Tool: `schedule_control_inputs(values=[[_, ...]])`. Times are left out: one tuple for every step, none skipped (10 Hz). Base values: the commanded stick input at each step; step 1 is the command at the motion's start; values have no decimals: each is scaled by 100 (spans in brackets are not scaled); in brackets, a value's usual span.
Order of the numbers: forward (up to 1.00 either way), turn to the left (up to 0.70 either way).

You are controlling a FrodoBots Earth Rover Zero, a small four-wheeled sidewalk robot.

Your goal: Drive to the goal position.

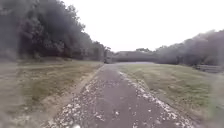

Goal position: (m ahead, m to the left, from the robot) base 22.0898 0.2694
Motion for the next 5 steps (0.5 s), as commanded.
schedule_control_inputs(values=[[45, 0], [45, 0], [45, 0], [45, 0], [45, 0]])
